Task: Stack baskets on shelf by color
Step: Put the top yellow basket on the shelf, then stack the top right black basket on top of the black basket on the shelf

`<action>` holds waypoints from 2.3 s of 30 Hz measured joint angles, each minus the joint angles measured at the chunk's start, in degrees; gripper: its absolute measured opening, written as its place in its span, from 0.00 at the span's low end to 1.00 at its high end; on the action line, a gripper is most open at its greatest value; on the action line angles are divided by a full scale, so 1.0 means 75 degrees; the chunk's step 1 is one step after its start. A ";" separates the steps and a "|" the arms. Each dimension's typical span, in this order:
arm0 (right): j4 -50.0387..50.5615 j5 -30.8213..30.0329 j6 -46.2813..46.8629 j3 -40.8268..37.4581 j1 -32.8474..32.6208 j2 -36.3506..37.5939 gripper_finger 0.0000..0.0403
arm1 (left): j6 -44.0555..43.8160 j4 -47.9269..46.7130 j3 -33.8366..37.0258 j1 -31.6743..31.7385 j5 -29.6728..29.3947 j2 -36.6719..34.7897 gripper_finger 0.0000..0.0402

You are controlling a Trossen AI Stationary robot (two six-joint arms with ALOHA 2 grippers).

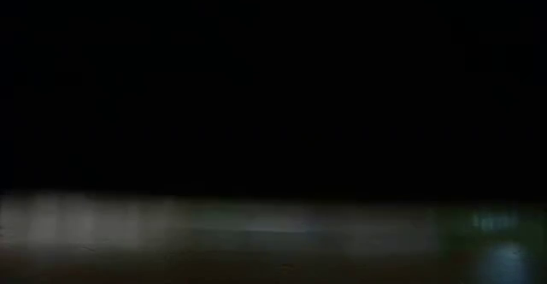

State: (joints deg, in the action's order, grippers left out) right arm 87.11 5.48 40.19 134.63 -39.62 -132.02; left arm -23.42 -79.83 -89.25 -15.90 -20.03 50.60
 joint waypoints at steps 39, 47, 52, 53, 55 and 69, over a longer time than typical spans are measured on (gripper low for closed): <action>-0.0263 0.1369 0.0606 0.0044 0.0332 0.0064 0.09 | -0.0122 0.0152 0.0000 0.0002 -0.0102 -0.0001 0.18; -0.0107 -0.0541 0.1710 0.0058 0.0636 0.1006 0.09 | -0.0967 0.0132 0.0000 0.0003 -0.0605 0.0001 0.18; 0.0400 -0.2137 0.2449 0.0055 0.0896 0.1734 0.09 | -0.1439 0.0128 0.0000 0.0003 -0.0944 0.0001 0.18; 0.0376 -0.2551 0.2409 0.0055 0.0955 0.1897 0.09 | -0.1597 0.0128 0.0000 0.0003 -0.0972 0.0001 0.18; 0.0377 -0.3431 0.2424 0.0055 0.1118 0.2185 0.09 | -0.1870 0.0125 0.0000 0.0003 -0.1000 -0.0002 0.18; 0.0385 -0.5295 0.0230 -0.0242 0.3131 0.3786 0.09 | -0.3125 -0.0055 0.0006 0.0000 -0.1411 0.0001 0.18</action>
State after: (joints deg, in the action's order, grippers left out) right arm 90.00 -34.23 41.92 132.81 -16.13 -103.62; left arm -46.86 -80.25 -89.21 -15.90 -30.61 50.61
